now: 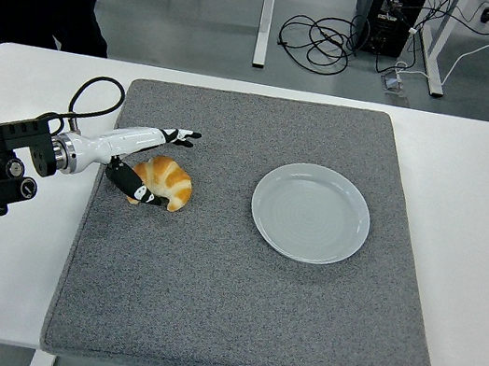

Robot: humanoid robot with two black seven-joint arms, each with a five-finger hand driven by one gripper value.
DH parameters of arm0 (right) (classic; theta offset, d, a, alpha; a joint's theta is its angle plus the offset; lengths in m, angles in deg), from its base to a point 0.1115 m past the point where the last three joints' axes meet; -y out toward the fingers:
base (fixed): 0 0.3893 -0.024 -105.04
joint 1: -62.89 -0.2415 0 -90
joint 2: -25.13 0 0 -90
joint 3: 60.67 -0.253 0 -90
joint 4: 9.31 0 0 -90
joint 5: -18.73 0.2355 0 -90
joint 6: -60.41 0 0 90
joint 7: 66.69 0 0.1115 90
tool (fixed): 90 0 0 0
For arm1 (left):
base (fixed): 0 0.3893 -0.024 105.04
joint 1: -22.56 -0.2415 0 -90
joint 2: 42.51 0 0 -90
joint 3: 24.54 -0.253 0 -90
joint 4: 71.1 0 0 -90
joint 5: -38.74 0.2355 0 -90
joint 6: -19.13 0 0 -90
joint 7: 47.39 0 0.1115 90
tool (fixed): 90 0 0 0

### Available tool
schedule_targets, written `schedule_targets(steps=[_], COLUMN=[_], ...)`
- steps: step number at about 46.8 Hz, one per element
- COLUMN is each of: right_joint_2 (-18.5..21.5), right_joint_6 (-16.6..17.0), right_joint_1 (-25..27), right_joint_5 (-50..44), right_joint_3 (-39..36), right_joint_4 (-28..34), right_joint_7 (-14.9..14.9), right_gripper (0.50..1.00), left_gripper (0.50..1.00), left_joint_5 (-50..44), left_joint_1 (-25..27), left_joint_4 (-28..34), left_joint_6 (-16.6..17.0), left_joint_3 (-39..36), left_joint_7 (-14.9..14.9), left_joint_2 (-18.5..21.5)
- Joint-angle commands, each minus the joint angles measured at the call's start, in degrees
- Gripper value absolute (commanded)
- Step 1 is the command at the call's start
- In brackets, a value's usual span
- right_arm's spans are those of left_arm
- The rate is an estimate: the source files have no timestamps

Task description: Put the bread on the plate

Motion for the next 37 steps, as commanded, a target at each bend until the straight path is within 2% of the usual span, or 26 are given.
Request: schedule_targets(steps=[1,6,11,17,25,37], right_joint_2=[0.0,0.0,0.0,0.0,0.0,0.0], right_joint_6=[0.0,-0.1,0.0,0.0,-0.1,0.0], right_joint_1=[0.0,0.0,0.0,0.0,0.1,0.1], right_joint_5=[0.0,0.0,0.0,0.0,0.0,0.0], right_joint_3=[0.0,0.0,0.0,0.1,0.1,0.1], right_joint_4=[0.0,0.0,0.0,0.0,0.0,-0.1], right_joint_7=[0.0,0.0,0.0,0.0,0.0,0.0], right_gripper=[1.0,1.0,1.0,1.0,1.0,1.0], left_gripper=[0.922,0.874,0.78,0.699,0.5,0.5], left_joint_5=[0.1,0.1,0.3,0.3,0.3,-0.5], left_joint_1=[0.0,0.0,0.1,0.0,0.7,3.2], left_joint_4=[0.0,0.0,0.0,0.0,0.0,0.0], left_joint_6=[0.3,0.3,0.3,0.3,0.3,-0.2], left_joint_3=[0.0,0.0,-0.2,-0.5,-0.3,-0.5], left_joint_7=[-0.2,-0.2,-0.4,-1.1,-1.5,-1.4], left_joint_2=[0.0,0.0,0.0,0.0,0.3,0.9])
